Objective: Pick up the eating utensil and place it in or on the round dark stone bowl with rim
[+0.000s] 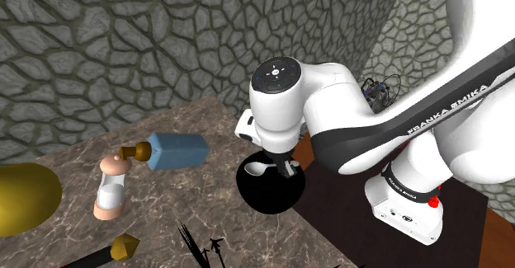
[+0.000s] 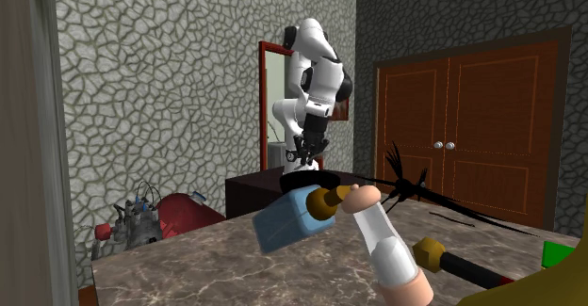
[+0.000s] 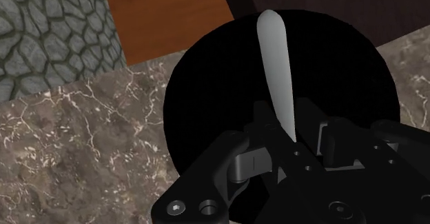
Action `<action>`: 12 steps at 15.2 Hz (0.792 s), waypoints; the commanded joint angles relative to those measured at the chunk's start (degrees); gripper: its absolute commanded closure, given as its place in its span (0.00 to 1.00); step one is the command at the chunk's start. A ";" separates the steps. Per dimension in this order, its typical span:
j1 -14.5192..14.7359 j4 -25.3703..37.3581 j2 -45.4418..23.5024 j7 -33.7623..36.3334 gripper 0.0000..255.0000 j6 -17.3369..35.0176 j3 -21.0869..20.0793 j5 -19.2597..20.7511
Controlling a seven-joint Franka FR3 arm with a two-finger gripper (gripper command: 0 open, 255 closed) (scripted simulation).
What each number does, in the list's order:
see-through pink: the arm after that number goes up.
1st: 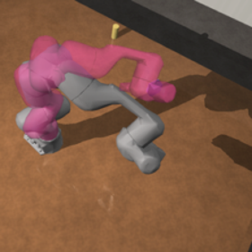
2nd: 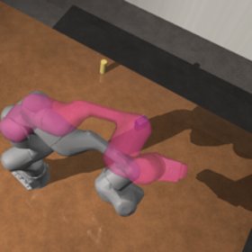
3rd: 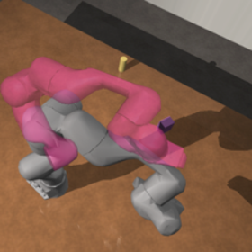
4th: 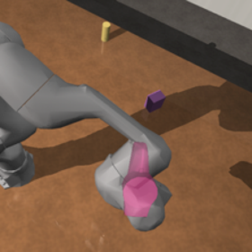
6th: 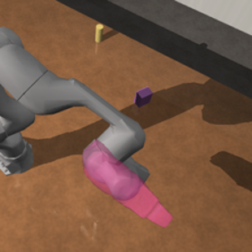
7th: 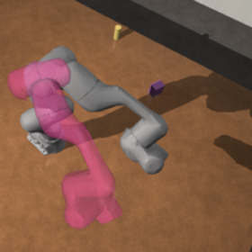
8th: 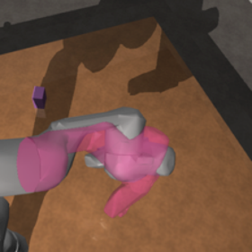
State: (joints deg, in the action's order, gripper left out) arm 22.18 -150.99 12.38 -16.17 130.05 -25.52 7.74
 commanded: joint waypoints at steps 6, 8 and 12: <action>-1.29 -1.10 -5.52 3.72 1.00 5.82 -0.77 4.03; -1.28 -1.10 -5.51 3.71 1.00 5.82 -0.76 4.03; -1.28 -1.10 -5.52 3.72 1.00 5.82 -0.76 4.03</action>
State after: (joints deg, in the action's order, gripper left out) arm 20.90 -152.07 6.87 -12.45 135.85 -26.28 11.77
